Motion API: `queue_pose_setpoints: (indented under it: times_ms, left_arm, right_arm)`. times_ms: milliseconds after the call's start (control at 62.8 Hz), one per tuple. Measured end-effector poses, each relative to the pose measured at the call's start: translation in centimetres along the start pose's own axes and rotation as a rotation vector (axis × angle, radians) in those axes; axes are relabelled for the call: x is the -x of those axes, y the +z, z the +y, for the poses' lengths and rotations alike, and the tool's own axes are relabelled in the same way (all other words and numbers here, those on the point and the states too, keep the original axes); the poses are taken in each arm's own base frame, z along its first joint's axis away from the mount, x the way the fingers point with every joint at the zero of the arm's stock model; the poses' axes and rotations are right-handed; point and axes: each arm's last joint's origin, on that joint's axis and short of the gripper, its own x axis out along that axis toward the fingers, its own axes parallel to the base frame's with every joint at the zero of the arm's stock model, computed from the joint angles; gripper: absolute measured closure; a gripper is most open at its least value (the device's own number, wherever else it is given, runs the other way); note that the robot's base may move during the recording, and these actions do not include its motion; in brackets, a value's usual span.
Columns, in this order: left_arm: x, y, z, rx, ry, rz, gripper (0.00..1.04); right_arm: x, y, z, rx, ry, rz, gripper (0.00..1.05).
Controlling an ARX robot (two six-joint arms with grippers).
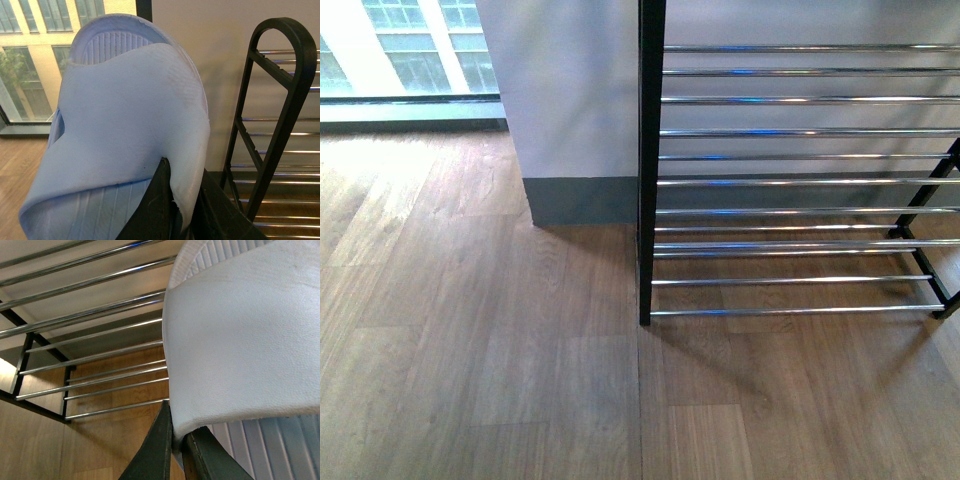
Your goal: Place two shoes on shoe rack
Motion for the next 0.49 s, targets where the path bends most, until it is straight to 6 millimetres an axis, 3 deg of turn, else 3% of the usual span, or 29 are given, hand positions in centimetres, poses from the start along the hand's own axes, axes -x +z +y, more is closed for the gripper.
queue_pose_setpoints:
  times_ms: [494]
  left_arm:
    - [-0.01, 0.02, 0.05, 0.001, 0.005, -0.001, 1.0]
  right_arm:
    - [-0.02, 0.0, 0.1, 0.002, 0.008, 0.0, 1.03]
